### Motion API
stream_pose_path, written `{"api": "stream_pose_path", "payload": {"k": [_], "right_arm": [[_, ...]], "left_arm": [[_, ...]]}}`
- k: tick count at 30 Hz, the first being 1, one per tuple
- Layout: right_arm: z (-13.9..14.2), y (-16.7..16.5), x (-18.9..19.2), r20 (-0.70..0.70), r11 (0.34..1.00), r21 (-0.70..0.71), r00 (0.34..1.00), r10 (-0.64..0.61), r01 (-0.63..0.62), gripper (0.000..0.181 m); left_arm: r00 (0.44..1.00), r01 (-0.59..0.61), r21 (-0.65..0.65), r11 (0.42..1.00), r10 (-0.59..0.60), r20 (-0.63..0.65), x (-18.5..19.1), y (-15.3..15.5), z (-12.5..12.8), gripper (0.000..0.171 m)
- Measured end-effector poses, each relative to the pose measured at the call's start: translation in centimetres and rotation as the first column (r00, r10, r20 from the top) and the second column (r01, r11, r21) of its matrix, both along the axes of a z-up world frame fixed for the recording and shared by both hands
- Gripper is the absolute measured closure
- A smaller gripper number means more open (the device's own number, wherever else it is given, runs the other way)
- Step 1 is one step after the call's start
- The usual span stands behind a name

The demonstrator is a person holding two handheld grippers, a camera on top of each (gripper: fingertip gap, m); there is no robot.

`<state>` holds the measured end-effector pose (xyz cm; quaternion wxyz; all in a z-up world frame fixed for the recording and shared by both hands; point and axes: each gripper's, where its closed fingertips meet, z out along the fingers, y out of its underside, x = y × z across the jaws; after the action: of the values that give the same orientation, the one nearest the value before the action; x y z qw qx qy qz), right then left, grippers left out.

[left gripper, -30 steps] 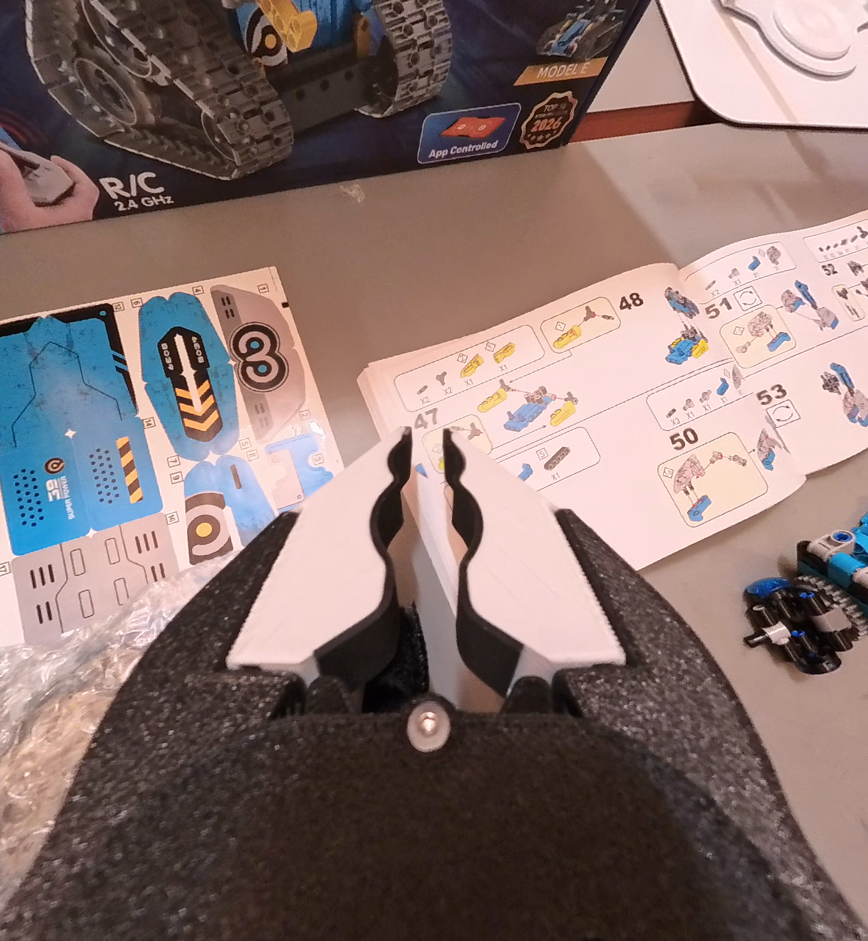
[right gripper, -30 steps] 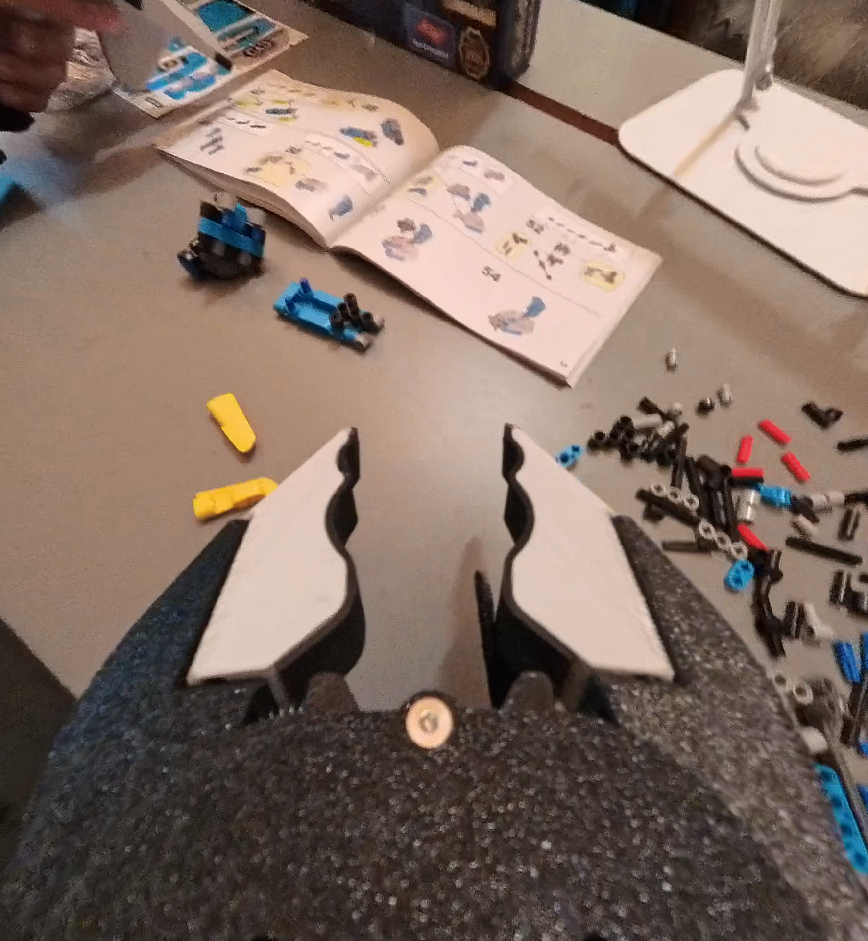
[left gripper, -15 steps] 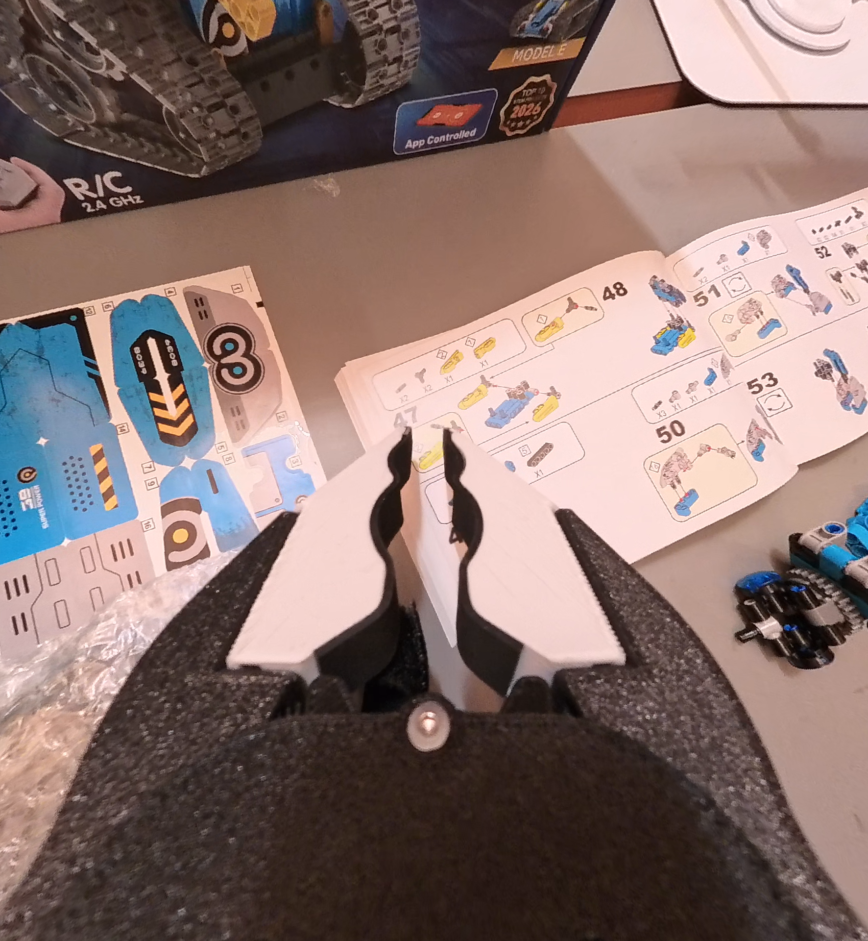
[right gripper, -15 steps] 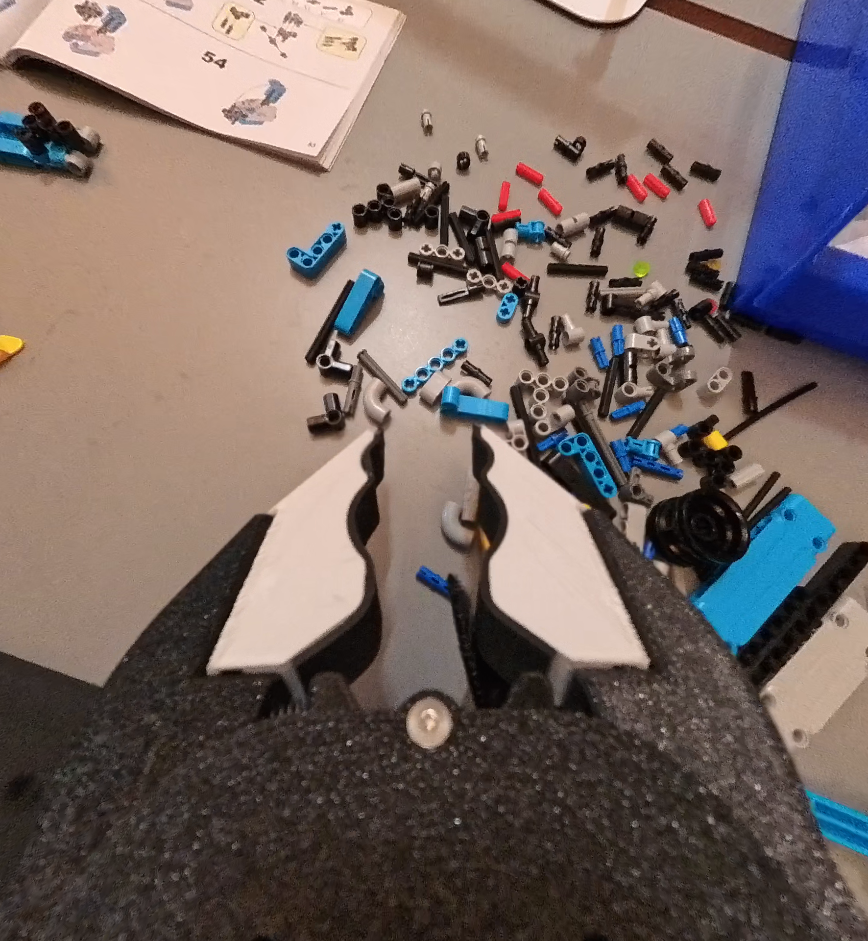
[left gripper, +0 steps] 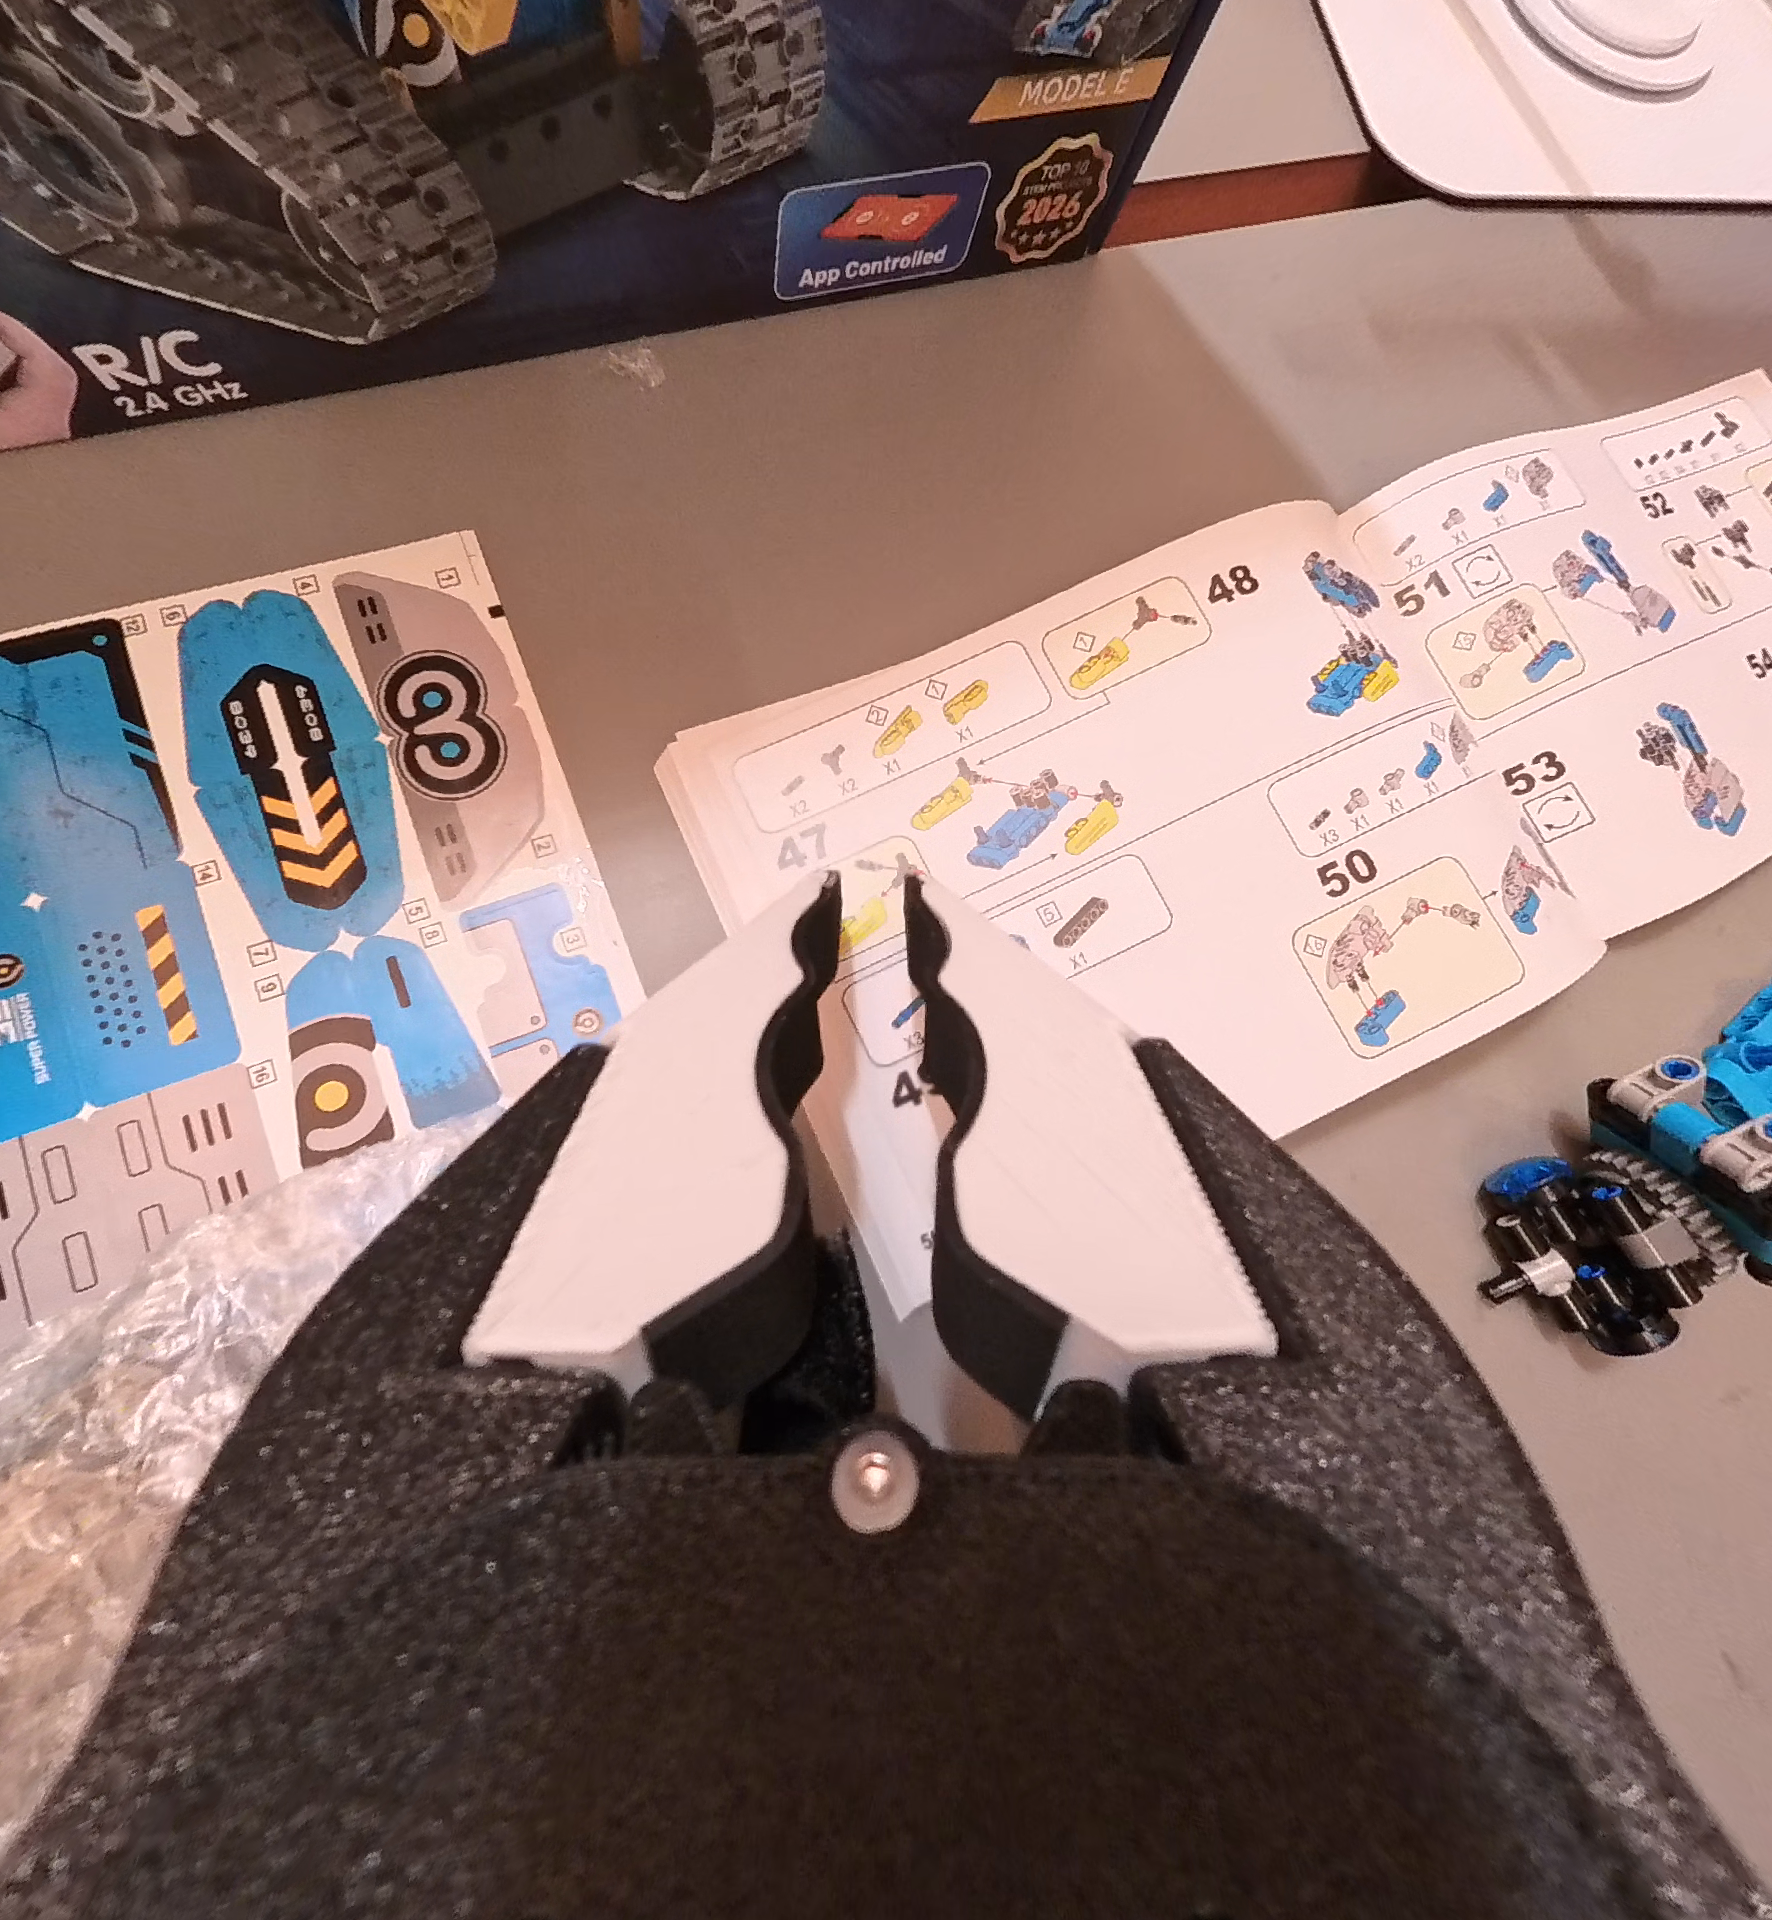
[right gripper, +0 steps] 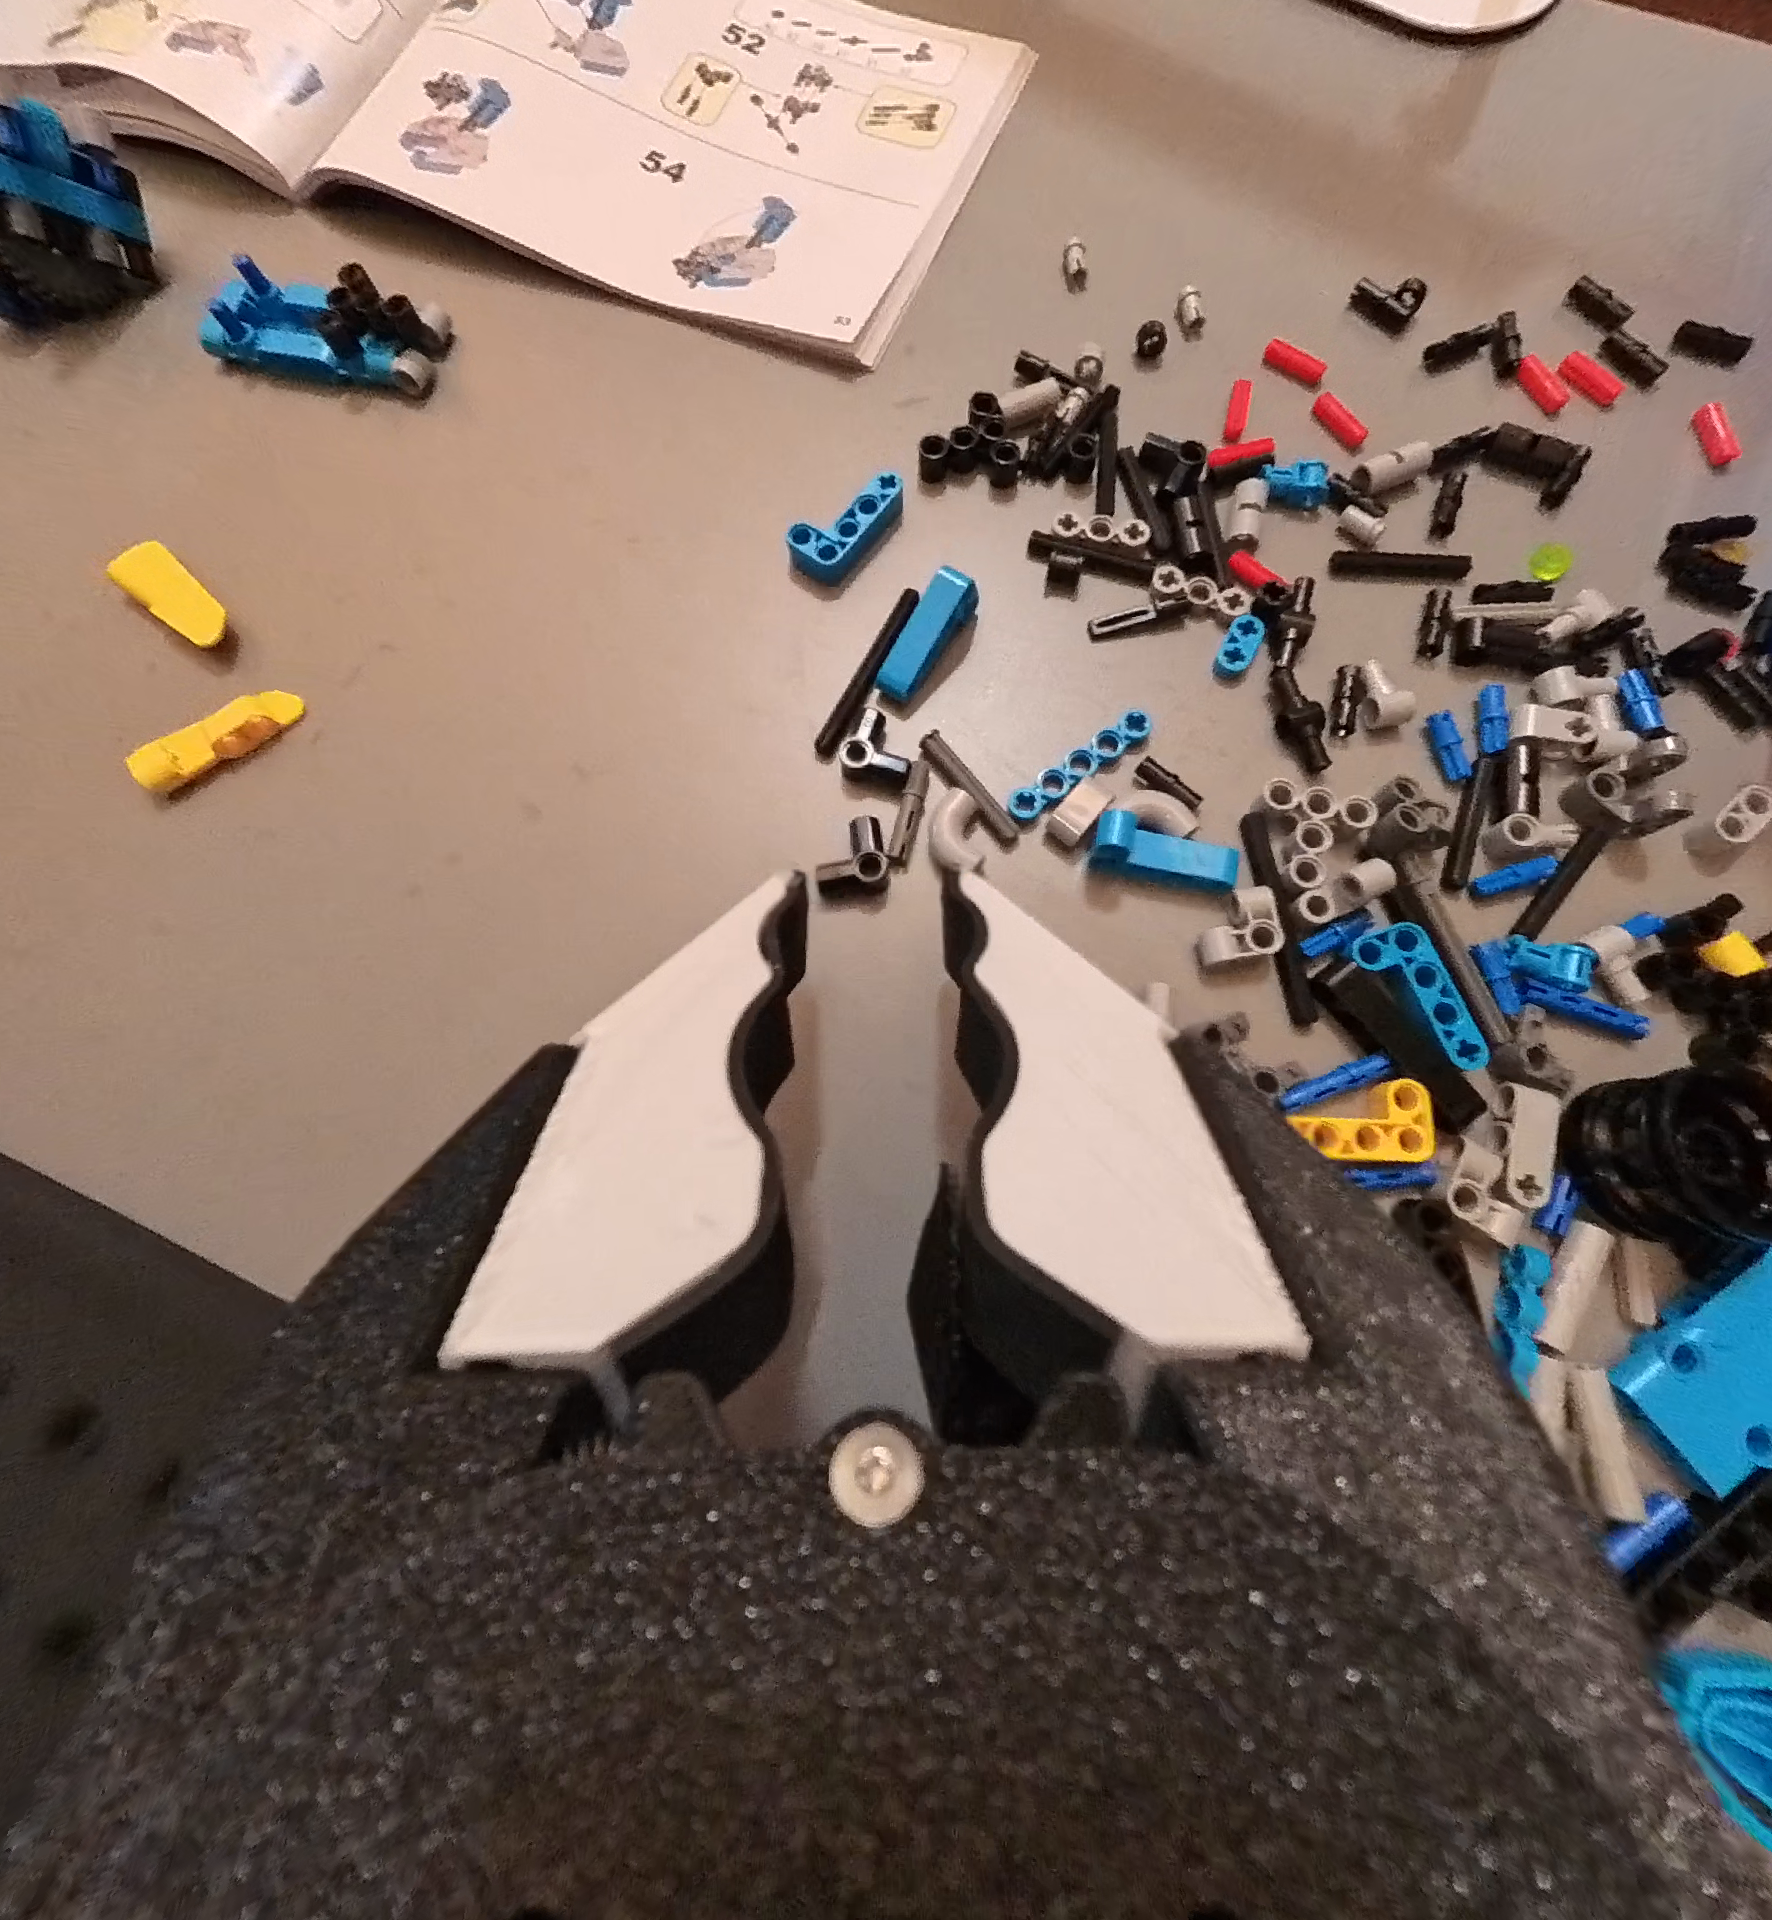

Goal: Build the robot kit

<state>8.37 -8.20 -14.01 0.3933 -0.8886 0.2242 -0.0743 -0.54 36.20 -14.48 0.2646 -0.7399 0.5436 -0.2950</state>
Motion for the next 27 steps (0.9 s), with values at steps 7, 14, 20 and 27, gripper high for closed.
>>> {"api": "stream_pose_path", "payload": {"k": [7,14,20,27], "right_arm": [[0.7,0.6,-0.2,-0.034,0.995,0.084,0.998,-0.049,0.051,0.152],[0.8,0.5,0.0,0.019,0.992,0.088,0.996,-0.089,0.088,0.152],[0.1,0.6,0.3,-0.053,0.991,0.09,0.995,-0.09,0.094,0.159],[0.5,0.9,0.5,-0.038,0.992,0.105,0.997,-0.063,0.067,0.159]], "left_arm": [[1.0,-0.009,-0.001,1.0,0.009,0.005,-0.4,0.2,0.1,0.16],[1.0,-0.015,0.003,1.0,0.015,0.01,-0.7,0.4,0.3,0.16],[1.0,-0.004,-0.002,1.0,0.004,0.001,-0.5,0.0,-0.3,0.16],[1.0,-0.016,-0.014,1.0,0.016,0.011,-0.5,0.2,-0.5,0.16]]}}
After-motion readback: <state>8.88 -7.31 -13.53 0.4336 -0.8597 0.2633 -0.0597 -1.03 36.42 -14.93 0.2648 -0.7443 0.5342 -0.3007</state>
